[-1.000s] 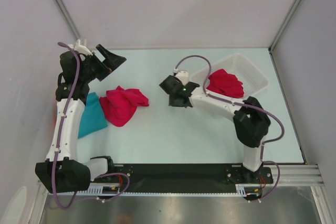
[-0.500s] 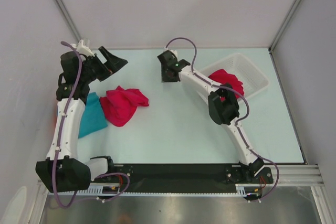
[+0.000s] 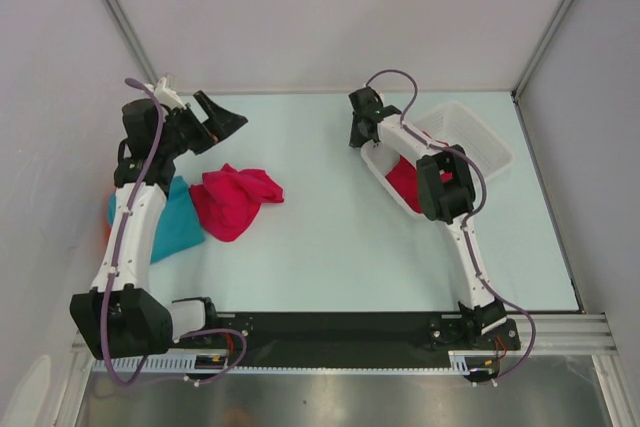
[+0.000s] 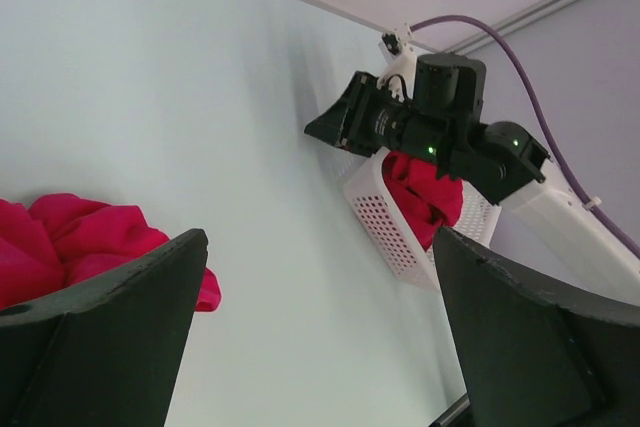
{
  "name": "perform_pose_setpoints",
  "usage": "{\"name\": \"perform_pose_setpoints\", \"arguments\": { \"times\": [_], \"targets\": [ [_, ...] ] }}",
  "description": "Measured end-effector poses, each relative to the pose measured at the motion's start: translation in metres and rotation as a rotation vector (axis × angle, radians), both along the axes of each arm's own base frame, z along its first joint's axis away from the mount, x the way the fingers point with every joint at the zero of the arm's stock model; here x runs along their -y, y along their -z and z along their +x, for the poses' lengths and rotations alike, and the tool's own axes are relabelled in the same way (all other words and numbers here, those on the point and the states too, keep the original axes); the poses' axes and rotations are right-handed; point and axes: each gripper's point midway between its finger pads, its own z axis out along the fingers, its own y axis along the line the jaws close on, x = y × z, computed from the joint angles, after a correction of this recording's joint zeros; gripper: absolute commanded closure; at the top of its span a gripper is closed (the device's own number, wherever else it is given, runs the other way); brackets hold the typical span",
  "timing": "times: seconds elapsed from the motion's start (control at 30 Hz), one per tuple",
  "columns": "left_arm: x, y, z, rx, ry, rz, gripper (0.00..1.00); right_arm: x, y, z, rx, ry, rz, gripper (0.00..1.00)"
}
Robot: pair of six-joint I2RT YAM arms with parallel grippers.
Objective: Fold and stack the t-shirts
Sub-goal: Move the tshirt to the center of the board
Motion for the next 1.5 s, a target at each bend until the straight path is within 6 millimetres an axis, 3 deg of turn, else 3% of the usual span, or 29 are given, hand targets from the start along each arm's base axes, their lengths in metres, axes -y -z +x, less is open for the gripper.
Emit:
{"name": "perform_pose_setpoints", "arguments": {
  "times": [0.07, 0.23, 0.47, 0.6, 0.7, 0.9, 1.23, 1.33, 1.5],
  "targets": [
    [0.0, 0.002, 0.001, -0.004, 0.003, -0.002, 0.0, 0.004, 0.0, -0.016, -0.008, 0.009, 0.003, 0.65],
    [0.002, 0.0, 0.003, 0.007, 0.017, -0.006, 0.0, 0.031, -0.001, -0.094, -0.108, 0.061, -0.016, 0.65],
    [0.005, -0.001, -0.002, 0.015, 0.038, -0.013, 0.0, 0.058, -0.038, -0.157, -0.091, 0.137, -0.024, 0.64],
    [0.006, -0.008, -0.01, 0.033, 0.045, -0.014, 0.0, 0.05, -0.07, -0.175, -0.03, 0.134, -0.016, 0.63],
    [0.007, -0.017, -0.017, 0.06, 0.051, -0.013, 0.0, 0.047, -0.079, -0.19, -0.012, 0.128, -0.023, 0.63],
    [0.008, -0.027, -0.029, 0.093, 0.06, -0.014, 0.0, 0.061, -0.067, -0.207, -0.06, 0.155, -0.076, 0.63],
    [0.008, -0.029, -0.035, 0.087, 0.065, -0.021, 0.01, 0.073, -0.055, -0.216, -0.111, 0.222, -0.094, 0.6],
    [0.008, -0.029, -0.036, 0.083, 0.065, -0.027, 0.0, 0.087, -0.049, -0.218, -0.145, 0.287, -0.083, 0.6],
    [0.008, -0.031, -0.037, 0.087, 0.066, -0.028, 0.0, 0.137, -0.036, -0.225, -0.22, 0.473, -0.047, 0.6]
  ]
}}
